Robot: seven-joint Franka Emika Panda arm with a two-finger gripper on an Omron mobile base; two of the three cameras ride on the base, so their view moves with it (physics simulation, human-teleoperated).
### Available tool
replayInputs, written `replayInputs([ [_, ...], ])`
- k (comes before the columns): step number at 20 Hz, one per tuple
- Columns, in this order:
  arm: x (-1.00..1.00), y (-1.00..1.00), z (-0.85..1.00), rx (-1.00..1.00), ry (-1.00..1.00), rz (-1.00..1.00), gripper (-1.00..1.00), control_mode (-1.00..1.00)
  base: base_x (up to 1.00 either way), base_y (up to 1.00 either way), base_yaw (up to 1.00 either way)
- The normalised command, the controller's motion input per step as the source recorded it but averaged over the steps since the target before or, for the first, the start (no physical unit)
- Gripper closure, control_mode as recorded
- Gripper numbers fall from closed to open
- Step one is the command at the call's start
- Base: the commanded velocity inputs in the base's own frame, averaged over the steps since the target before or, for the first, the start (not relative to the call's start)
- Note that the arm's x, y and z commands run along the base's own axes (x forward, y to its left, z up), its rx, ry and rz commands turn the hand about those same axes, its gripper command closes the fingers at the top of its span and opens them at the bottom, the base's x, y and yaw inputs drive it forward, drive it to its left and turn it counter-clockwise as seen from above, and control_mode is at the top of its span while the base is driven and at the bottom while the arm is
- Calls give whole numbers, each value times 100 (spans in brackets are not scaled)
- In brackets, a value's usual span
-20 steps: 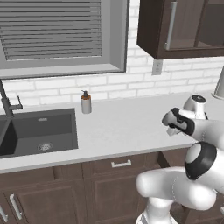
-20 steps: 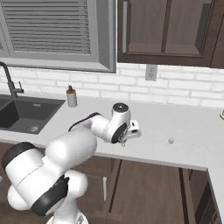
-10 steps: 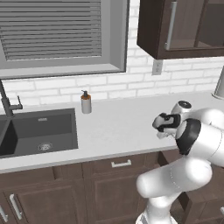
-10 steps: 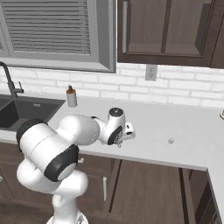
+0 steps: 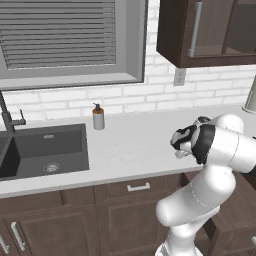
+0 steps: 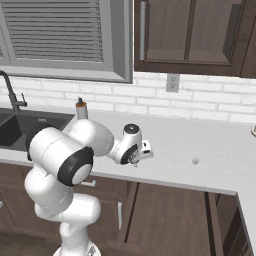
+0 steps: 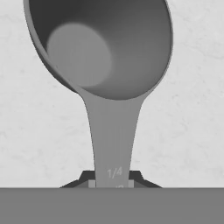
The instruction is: Pick the measuring cup from the drawer and place it on the counter.
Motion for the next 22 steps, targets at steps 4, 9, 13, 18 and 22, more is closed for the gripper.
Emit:
replayInputs([
  [4,22,0,-20,0,0,0,100,-100,0,0,0],
  [9,10,0,-10,0,0,0,-100,-100,0,0,0],
  [13,0,0,0,0,0,0,-100,-100,0,0,0],
  [18,0,0,0,0,0,0,-100,-100,0,0,0],
  [22,0,0,15,0,0,0,-100,-100,0,0,0],
])
